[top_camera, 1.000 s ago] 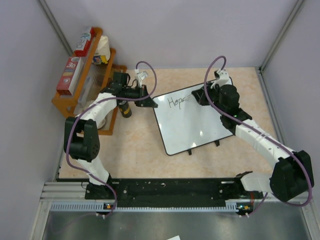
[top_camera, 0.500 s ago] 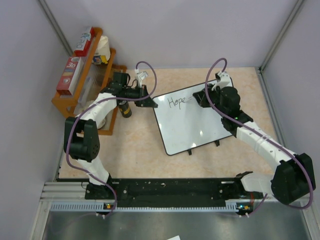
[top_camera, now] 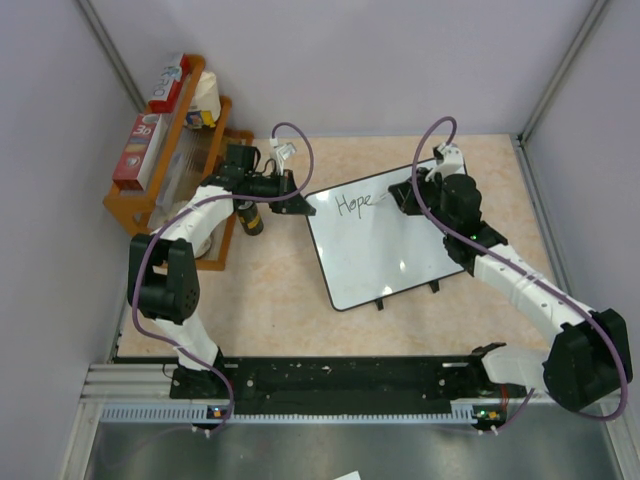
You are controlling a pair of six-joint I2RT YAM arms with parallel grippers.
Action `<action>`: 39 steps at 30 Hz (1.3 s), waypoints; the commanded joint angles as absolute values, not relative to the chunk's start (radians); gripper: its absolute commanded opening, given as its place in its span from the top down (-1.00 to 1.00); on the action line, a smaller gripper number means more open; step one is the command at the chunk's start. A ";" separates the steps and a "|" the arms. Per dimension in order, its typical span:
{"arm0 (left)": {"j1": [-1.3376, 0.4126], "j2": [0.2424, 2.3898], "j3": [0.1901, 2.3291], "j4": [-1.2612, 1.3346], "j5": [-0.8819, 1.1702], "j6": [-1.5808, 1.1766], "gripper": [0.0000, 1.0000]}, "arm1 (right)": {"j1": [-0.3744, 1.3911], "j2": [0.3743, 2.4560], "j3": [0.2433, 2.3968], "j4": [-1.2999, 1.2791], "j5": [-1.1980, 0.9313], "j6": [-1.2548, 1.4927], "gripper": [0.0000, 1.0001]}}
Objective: Write a sentence on the whiteboard
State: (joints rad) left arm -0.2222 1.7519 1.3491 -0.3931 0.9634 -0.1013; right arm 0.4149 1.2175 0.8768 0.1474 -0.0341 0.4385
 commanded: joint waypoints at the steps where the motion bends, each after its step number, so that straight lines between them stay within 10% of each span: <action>1: -0.282 1.770 1.298 -0.443 0.761 0.110 1.00 | 0.408 1.198 0.900 0.156 0.021 0.423 1.00; 17: -0.282 1.767 1.295 -0.426 0.761 0.094 1.00 | 0.408 1.071 0.913 0.175 -0.072 0.462 1.00; 39: -0.282 1.590 1.186 -0.191 0.637 -0.067 -0.63 | 0.407 0.965 0.914 0.086 -0.100 0.430 1.00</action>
